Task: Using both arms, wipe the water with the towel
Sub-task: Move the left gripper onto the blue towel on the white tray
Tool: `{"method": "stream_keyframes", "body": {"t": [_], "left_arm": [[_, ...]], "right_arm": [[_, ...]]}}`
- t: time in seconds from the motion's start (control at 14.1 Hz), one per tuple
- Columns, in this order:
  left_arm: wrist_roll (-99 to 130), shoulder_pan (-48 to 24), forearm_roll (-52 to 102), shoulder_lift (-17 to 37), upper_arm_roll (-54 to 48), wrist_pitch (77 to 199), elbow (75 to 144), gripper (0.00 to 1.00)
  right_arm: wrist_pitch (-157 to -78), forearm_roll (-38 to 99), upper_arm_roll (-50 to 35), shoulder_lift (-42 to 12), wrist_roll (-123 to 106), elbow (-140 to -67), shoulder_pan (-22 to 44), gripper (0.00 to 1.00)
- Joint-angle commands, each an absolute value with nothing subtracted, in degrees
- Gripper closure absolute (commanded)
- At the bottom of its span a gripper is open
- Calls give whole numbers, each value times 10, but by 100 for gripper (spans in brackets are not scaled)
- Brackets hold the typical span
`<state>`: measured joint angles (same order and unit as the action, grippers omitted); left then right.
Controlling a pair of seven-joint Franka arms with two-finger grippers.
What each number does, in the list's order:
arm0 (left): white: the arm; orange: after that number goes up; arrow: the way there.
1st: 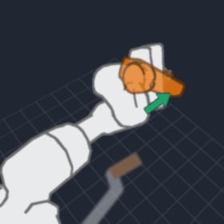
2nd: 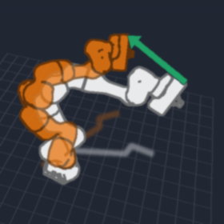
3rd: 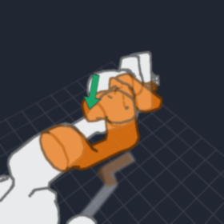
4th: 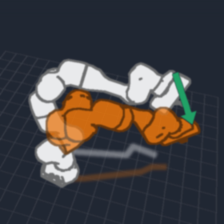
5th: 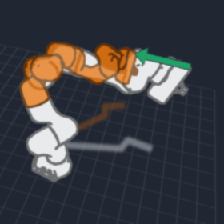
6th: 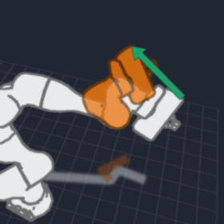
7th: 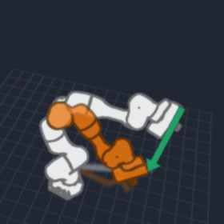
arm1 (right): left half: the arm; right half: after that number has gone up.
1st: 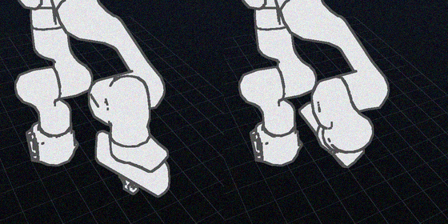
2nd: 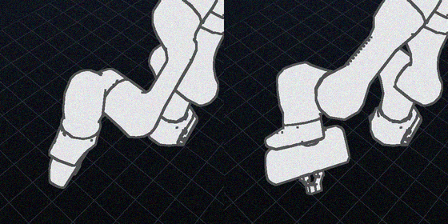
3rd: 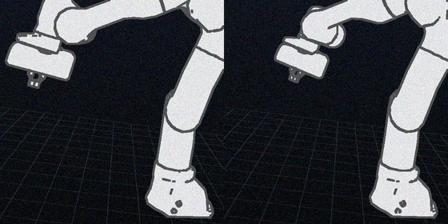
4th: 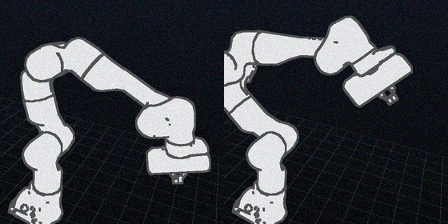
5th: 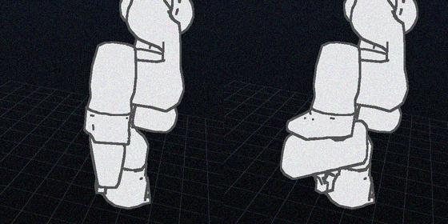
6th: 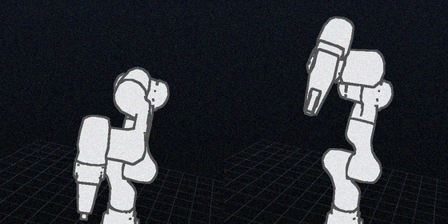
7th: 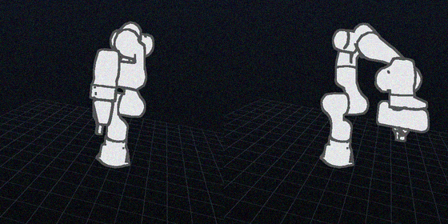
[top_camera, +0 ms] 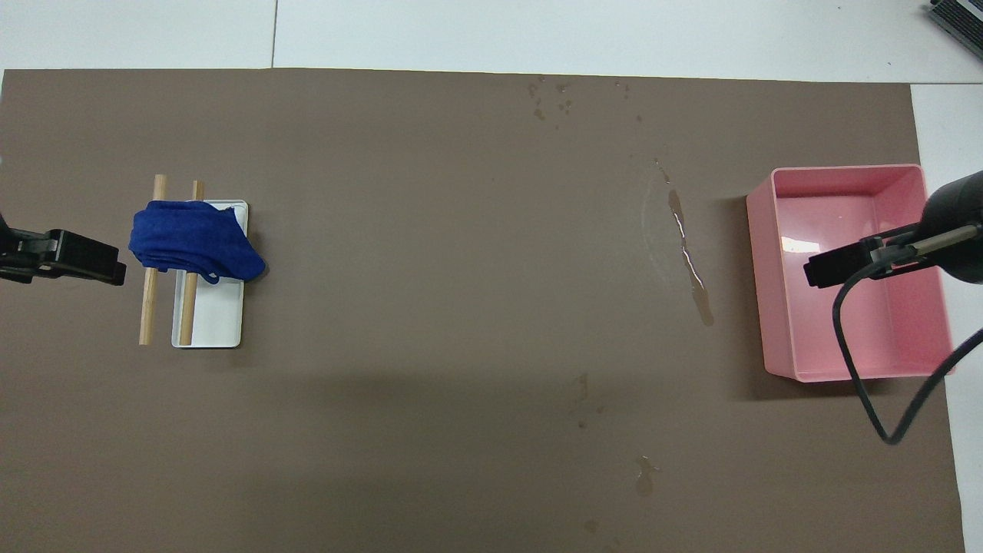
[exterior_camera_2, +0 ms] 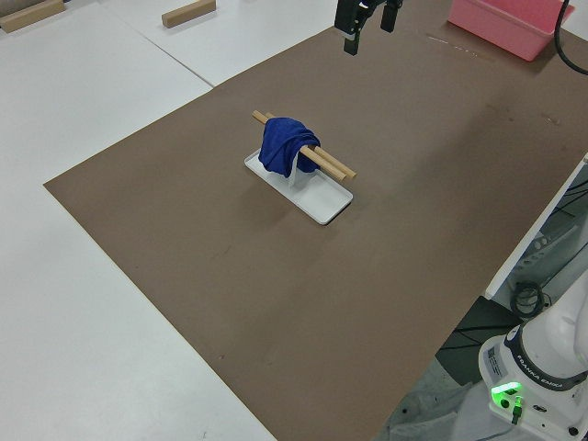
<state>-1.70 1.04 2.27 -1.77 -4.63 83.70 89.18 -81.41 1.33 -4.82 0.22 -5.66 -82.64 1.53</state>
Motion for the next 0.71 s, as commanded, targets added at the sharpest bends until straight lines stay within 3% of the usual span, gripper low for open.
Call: {"method": "stream_keyframes", "body": {"t": [0.0,0.21,0.5,0.64], "left_arm": [[-25,8,15,-25,-47,831,896,0],[-23,8,14,-30,-47,850,910,0],[1,8,-40,-79,-47,1040,1054,0],[3,10,-71,-62,-47,1104,1071,0]], "right_arm": [[-803,21,-33,18,-45,-835,35,0],[-802,21,-33,20,-25,-836,35,0],[-802,20,-33,19,-25,-837,34,0],[-802,20,-33,19,-25,-838,33,0]]}}
